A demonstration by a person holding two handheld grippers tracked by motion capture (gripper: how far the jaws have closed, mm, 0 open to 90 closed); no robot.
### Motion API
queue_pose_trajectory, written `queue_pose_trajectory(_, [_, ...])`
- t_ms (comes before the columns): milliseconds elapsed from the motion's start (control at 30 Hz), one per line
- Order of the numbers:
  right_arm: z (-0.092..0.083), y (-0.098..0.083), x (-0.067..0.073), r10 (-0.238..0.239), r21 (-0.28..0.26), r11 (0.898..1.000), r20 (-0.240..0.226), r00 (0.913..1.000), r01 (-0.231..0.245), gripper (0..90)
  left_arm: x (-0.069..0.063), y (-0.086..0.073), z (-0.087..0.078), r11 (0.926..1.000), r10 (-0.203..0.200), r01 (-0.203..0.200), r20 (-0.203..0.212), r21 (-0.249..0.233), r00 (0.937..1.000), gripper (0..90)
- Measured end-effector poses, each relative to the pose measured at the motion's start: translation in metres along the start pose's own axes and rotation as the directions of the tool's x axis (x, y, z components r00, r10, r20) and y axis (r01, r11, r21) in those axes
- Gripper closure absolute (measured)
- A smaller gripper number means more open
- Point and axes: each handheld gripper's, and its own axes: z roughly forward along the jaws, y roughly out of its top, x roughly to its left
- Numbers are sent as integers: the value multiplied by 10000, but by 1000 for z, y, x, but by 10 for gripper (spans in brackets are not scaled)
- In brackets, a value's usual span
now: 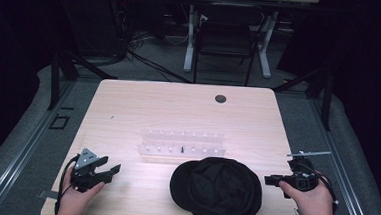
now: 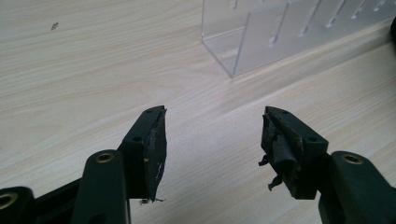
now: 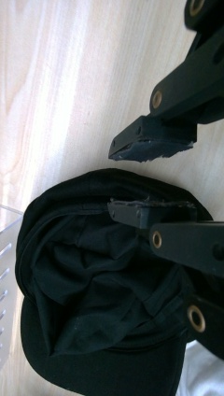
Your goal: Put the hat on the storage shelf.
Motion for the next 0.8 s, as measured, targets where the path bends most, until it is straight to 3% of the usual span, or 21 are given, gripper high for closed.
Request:
queue_pose_trajectory(233, [9,5,2,543,698,9962,-243,9982,-525,690,0,0,0,10000,31,-31,3,2,10000,408])
queue_pose_trajectory(267, [13,5,1,769,1129,9910,-430,9961,-717,692,0,0,0,10000,32,-32,-1,-1,10000,408])
queue_pose_trajectory(300, [13,5,1,769,1129,9910,-430,9961,-717,692,0,0,0,10000,35,-35,-5,-3,10000,408])
queue_pose_trajectory(333, [16,5,2,1065,1212,9876,-484,9931,-1000,689,0,0,0,10000,28,-28,3,-6,10000,407])
queue_pose_trajectory(367, [17,6,1,995,1449,9852,-503,9938,-913,687,-1,0,0,10000,23,-23,3,-9,10000,408])
queue_pose_trajectory(567, [25,6,-5,1273,1732,9779,-476,9907,-1174,680,-1,0,1,10000,78,-78,34,24,10000,408])
queue_pose_trajectory(700, [32,5,-10,1631,1896,9705,-601,9848,-1492,681,-1,0,1,10000,73,-73,24,21,10000,408])
queue_pose_trajectory(733, [36,5,-12,1939,1944,9647,-692,9786,-1775,687,-1,0,1,10000,93,-93,18,23,10000,408])
queue_pose_trajectory(800, [39,5,-12,1891,2047,9635,-648,9798,-1724,697,-1,0,1,9999,98,-98,12,25,10000,407])
